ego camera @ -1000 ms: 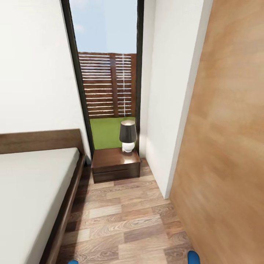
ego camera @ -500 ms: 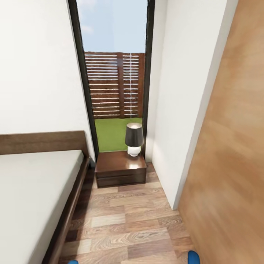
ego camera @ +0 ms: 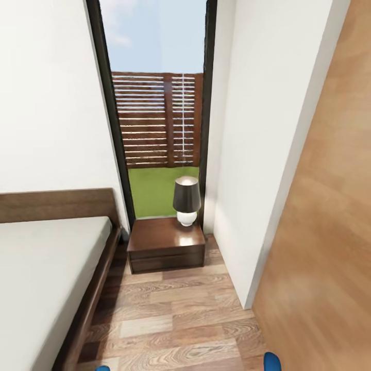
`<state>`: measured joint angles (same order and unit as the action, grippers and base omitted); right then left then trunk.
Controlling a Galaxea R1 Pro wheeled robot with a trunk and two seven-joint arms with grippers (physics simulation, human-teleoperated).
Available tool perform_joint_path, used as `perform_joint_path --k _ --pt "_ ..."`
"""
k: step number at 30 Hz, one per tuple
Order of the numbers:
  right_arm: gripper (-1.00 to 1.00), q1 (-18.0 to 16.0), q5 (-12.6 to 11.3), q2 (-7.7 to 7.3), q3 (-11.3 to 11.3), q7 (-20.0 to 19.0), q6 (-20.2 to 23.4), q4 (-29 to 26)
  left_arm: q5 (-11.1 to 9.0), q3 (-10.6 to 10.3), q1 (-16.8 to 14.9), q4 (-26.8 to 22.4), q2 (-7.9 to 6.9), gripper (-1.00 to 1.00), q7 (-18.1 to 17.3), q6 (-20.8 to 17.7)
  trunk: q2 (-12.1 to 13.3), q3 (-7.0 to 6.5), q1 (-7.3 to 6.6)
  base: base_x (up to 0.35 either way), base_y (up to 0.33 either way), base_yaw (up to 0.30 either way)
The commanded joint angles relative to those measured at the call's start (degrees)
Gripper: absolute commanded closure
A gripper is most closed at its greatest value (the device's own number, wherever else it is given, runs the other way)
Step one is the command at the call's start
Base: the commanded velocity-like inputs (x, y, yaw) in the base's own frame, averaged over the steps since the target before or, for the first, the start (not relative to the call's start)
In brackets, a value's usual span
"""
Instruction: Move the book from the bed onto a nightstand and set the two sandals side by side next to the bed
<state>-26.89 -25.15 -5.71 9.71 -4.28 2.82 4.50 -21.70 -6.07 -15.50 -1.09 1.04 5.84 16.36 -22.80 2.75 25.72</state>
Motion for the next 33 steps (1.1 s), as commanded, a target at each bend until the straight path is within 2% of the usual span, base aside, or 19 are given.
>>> perform_joint_path --k 1,15,33 --pt "1.0 -0.1 -0.6 0.0 0.5 -0.3 0.1 0.1 -0.3 -0.5 -0.1 0.0 0.02 1.0 0.2 0.2 -0.1 0.12 0.07 0.301 -0.125 0.0" --pt "1.0 -0.1 -0.6 0.0 0.5 -0.3 0.1 0.1 -0.4 -0.4 -0.1 0.0 0.02 1.0 0.2 0.2 -0.1 0.12 0.07 0.294 -0.042 0.017" --pt "1.0 -0.1 -0.6 0.0 0.5 -0.3 0.1 0.2 -0.4 -0.4 -0.1 0.0 0.02 1.0 0.2 0.2 -0.1 0.12 0.07 0.303 -0.022 0.267"
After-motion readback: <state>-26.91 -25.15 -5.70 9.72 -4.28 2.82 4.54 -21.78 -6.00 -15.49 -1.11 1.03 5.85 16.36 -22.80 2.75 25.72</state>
